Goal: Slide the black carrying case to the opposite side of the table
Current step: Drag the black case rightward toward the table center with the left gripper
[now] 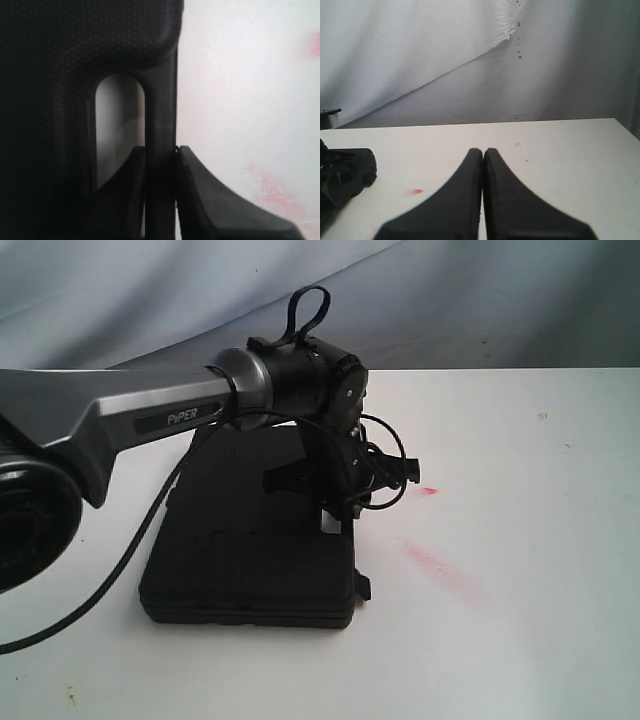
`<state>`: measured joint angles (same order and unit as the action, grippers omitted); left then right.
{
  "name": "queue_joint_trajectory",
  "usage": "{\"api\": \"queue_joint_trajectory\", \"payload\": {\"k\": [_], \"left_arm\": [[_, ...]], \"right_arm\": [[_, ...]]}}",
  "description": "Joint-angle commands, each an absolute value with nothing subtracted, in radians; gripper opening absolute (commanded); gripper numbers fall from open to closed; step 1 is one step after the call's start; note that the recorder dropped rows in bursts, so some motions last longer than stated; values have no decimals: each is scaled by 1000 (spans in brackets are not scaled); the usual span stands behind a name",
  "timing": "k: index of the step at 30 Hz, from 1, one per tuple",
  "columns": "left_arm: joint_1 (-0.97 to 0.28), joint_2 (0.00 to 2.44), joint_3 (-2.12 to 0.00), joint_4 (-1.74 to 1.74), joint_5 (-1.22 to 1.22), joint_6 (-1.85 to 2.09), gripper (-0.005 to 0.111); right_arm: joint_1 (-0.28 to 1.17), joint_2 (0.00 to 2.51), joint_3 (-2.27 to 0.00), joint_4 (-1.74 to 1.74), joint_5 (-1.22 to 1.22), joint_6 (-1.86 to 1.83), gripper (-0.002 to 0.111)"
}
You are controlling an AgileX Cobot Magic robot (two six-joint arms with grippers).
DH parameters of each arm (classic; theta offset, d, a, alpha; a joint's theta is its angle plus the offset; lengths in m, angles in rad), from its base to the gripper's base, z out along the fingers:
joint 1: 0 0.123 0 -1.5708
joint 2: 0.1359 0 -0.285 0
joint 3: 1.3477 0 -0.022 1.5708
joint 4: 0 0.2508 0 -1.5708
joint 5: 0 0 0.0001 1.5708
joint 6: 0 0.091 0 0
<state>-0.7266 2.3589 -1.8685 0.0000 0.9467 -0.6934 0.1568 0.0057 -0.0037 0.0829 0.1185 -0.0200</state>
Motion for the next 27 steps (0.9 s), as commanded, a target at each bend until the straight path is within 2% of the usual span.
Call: {"api": "queue_joint_trajectory", "payload": {"k": [1,17,20,27], "left_arm": [[-748,2411,-1930,-65,928,-707,0],[-748,2450,-1983,-76,942,-673,1],[-748,2450,-1983,-76,940,-615,7],[-748,2450,-1983,-76,947,-613,32]], "right_arm": [[151,0,0,91,117,-23,0],[151,0,0,91,117,-23,0],[151,0,0,91,117,-23,0],[151,0,0,91,117,-23,0]]}}
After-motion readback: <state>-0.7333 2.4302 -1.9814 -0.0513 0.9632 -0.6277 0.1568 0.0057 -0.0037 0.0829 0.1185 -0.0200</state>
